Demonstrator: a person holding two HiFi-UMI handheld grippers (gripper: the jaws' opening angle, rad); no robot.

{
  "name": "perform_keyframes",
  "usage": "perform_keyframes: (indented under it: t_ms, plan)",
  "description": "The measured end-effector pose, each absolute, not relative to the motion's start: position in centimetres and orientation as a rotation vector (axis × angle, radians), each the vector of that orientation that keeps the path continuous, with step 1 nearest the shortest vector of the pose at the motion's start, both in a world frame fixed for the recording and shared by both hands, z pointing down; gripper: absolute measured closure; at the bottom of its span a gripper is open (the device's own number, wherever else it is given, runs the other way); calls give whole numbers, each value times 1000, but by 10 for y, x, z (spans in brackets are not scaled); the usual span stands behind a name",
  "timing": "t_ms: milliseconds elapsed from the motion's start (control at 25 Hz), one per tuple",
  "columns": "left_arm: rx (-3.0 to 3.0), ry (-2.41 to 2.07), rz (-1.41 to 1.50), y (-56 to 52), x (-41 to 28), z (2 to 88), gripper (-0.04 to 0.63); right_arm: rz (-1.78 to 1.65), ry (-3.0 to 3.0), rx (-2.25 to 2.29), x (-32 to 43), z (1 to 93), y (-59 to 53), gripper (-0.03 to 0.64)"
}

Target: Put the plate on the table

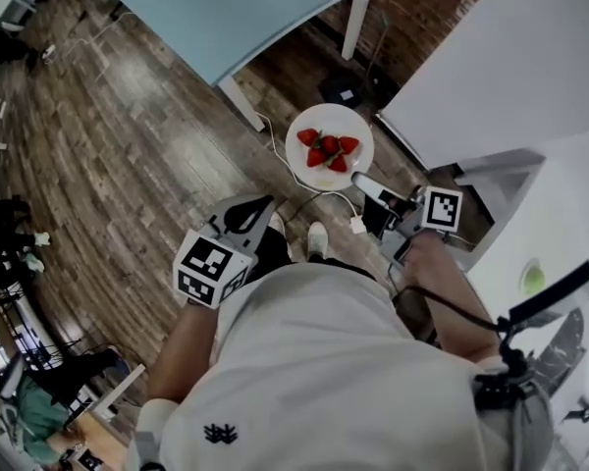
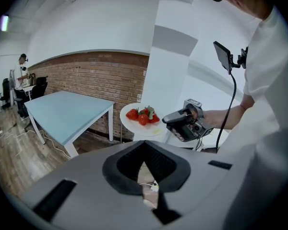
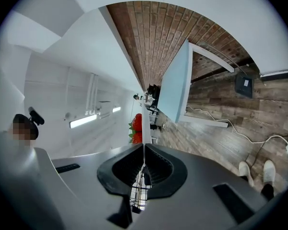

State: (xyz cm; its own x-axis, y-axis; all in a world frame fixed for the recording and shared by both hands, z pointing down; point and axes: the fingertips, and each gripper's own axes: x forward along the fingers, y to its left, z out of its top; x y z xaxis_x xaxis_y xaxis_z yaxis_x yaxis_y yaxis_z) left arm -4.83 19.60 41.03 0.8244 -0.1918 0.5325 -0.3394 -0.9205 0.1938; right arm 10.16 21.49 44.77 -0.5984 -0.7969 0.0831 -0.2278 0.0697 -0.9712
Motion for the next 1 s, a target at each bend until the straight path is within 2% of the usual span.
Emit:
perform_keyframes:
  t_ms: [360,720,1000]
  plan:
    - [2734,-391,722,84,-36,428,594,-1533,1864,-1050,130,456,107,600]
    - [2826,-181,849,-64,-18,421,594,-1538,1874,-1074,124,447,-68,600]
    - [2768,-228,819,-151,-14,439,594,-1619,1850,-1047,125,489,-183,600]
